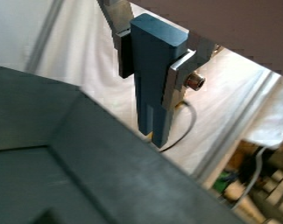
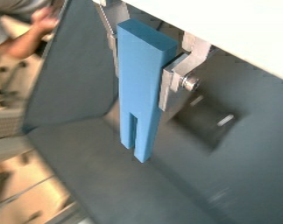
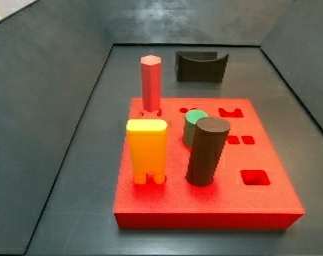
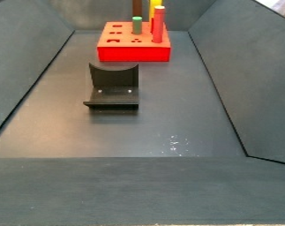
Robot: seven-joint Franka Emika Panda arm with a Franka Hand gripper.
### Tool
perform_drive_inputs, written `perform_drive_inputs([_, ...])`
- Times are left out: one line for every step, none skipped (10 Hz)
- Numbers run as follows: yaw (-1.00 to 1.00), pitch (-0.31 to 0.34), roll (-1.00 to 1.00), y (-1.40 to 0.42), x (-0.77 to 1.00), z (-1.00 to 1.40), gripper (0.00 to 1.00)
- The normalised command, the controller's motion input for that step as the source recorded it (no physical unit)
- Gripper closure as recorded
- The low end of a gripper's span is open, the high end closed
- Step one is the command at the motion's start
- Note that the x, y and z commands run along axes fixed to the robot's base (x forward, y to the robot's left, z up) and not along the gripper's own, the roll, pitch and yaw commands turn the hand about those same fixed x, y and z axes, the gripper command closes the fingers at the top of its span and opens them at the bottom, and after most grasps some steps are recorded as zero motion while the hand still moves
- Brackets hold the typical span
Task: Pick up the double-square object. Move up. Rotate the double-square object. Place the double-square object on the fixture. Regrasp the double-square object. Move to above the board. Insert the double-square object.
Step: Move to above the board, then insert the double-square object.
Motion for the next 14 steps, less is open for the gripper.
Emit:
perform_drive_inputs([-0.01,-0.007,-1.0,-1.0,-0.69,0.03,1.0])
perform_drive_inputs([0.0,-0.027,-1.0,-1.0,-0.72,0.01,1.0])
perform_drive_inputs([0.0,-0.041,-1.0,-1.0,-0.74,0.02,1.0])
perform_drive_inputs([0.01,-0.056,-1.0,-1.0,-0.76,0.02,1.0])
perform_drive_inputs([0.01,-0.075,-1.0,-1.0,-0.8,0.01,1.0])
perform_drive_inputs([0.01,-0.092,-1.0,-1.0,-0.83,0.02,1.0])
perform_drive_inputs([0.01,-0.117,-1.0,-1.0,-0.88,0.02,1.0])
perform_drive_inputs([0.0,-0.15,-1.0,-0.7,-0.7,0.02,1.0])
perform_drive_inputs([0.0,-0.17,-1.0,-0.42,-0.49,0.01,1.0])
perform_drive_inputs([-0.01,-0.154,-0.84,-0.21,-0.32,0.0,1.0])
perform_drive_inputs([-0.01,-0.126,-0.61,-0.11,-0.22,0.0,1.0])
perform_drive_inputs([0.0,-0.106,-0.47,-0.08,-0.17,0.0,1.0])
perform_drive_inputs([-0.01,-0.058,-0.23,-0.02,-0.08,0.0,1.0])
perform_drive_inputs([0.0,0.0,0.02,0.0,0.0,-0.02,1.0])
